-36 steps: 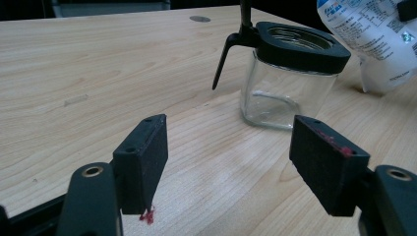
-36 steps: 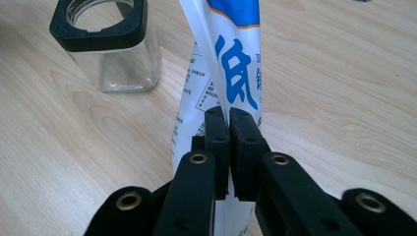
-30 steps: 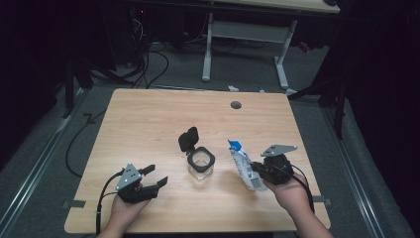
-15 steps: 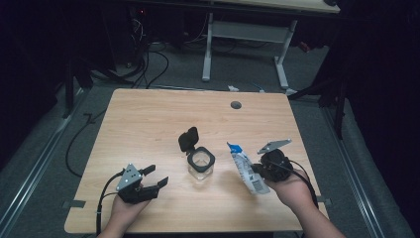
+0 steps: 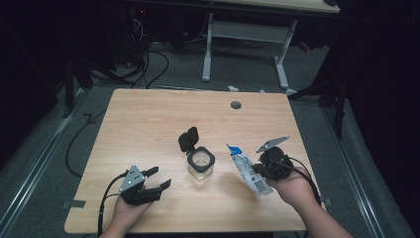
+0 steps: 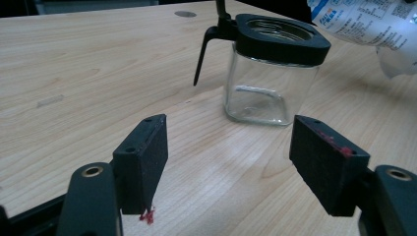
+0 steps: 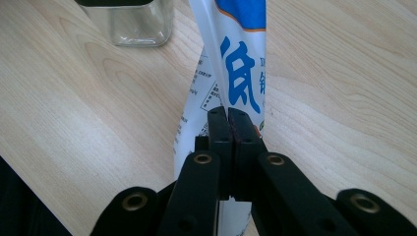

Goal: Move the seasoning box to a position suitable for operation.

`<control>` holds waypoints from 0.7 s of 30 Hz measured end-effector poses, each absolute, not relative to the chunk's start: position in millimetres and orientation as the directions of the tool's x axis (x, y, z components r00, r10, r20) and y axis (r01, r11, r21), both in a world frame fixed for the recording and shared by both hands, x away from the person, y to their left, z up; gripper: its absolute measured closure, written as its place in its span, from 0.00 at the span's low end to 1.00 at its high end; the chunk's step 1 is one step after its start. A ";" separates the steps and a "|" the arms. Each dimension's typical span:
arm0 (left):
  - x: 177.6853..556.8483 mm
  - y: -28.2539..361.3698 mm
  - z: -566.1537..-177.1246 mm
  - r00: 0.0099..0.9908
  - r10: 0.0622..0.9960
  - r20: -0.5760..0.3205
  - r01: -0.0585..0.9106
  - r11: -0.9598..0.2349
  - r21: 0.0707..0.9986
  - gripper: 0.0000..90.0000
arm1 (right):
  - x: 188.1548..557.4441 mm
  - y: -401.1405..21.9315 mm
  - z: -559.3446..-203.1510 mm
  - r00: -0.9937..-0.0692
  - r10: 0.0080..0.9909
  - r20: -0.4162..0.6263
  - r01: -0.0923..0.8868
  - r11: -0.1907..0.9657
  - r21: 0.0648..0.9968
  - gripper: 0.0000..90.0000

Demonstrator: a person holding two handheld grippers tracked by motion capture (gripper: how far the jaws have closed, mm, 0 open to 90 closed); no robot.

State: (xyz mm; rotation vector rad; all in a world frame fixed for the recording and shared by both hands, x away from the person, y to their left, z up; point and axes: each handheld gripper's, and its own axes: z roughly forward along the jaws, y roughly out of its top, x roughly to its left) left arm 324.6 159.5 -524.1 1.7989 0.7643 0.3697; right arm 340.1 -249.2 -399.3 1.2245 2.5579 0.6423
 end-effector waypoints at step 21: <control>301.4 82.3 -520.6 0.874 0.469 -0.128 0.260 -0.228 0.938 0.23 | 340.5 -231.6 -378.6 -0.658 0.753 -0.005 0.666 0.585 0.463 1.00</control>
